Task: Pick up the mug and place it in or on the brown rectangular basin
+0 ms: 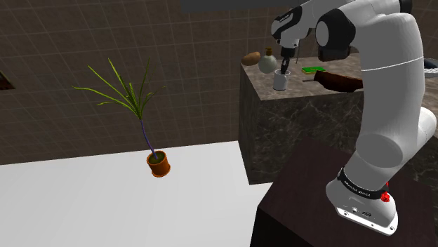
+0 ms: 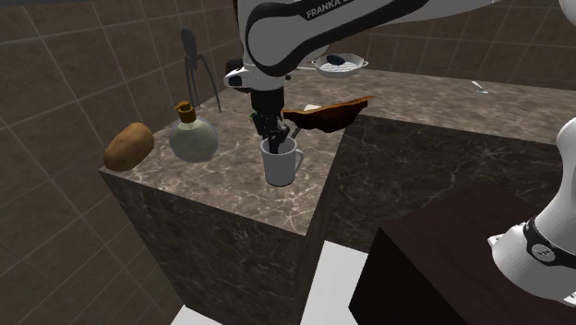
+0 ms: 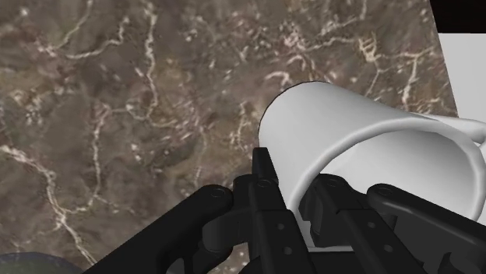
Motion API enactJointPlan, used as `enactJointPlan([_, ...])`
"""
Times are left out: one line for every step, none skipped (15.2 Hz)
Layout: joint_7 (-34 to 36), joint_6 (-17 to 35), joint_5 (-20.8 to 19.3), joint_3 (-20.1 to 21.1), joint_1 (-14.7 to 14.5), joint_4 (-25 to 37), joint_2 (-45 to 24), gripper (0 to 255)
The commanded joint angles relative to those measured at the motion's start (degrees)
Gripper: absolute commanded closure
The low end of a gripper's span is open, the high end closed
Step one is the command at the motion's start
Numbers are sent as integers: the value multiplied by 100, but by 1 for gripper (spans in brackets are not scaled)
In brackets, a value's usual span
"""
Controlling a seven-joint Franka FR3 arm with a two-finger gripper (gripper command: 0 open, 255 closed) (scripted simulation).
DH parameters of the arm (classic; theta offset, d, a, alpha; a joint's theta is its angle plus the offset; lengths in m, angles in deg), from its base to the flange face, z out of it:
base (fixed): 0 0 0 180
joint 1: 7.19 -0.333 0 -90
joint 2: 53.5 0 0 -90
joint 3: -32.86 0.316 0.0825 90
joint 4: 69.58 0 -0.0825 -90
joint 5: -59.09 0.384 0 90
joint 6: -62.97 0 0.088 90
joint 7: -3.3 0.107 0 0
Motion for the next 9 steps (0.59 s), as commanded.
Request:
enactJointPlan([0, 0, 0, 0, 0, 1, 1, 255])
enactJointPlan([0, 0, 0, 0, 0, 1, 1, 255])
enactJointPlan([0, 0, 0, 0, 0, 1, 1, 255])
enactJointPlan([13, -62, -17, -10, -1, 42, 26, 255])
enactJointPlan([26, -126, -33, -18, -2, 86, 50, 255])
enactJointPlan([38, -190, -48, -27, -2, 131, 72, 255])
enactJointPlan([51, -255, -63, -34, -2, 178, 94, 255])
enactJointPlan([63, -320, -77, -42, -1, 226, 114, 255])
enactJointPlan([75, -386, -91, -49, 1, 276, 134, 255])
